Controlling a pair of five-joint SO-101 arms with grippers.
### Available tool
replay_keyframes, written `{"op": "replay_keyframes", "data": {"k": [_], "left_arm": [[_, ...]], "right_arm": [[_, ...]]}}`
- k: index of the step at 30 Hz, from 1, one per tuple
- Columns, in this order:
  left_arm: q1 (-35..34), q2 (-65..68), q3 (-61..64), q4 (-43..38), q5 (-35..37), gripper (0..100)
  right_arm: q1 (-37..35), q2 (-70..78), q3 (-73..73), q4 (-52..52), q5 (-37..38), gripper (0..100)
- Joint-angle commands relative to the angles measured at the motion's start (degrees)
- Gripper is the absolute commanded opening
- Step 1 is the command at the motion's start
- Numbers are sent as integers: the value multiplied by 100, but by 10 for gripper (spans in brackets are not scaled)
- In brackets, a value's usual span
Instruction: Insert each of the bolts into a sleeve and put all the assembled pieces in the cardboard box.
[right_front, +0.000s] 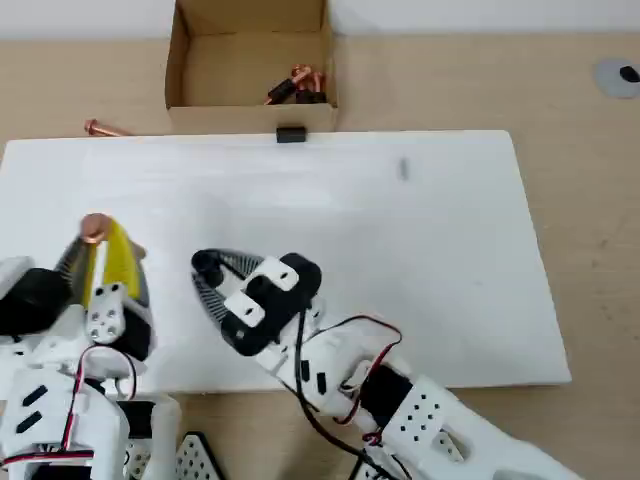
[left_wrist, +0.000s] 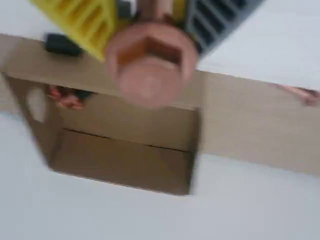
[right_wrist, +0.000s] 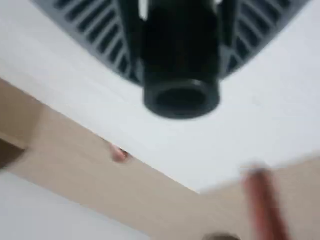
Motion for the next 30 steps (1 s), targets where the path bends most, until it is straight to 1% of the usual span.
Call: {"op": "replay_keyframes", "data": {"k": [1, 5, 7, 15, 18, 26, 30], "left_arm": [[571, -4, -264, -158, -273, 9], [1222, -4, -264, -132, -554, 9], [1398, -4, -264, -158, -598, 9], [1433, -4, -264, -132, -668, 9], [1459, -4, -316, -149, -985, 9], [1442, 57, -993, -114, -1064, 9], [1486, 549, -1266, -26, -1011, 5]], "right_arm": [[-145, -224, 13, -246, -255, 12], [-145, -233, -4, -246, -334, 12], [-145, -233, -4, -246, -404, 12], [-145, -233, -13, -246, -404, 12], [-145, -233, -13, -246, -404, 12], [-145, -233, 4, -246, -404, 12], [-145, -233, 4, -246, -404, 12]]}}
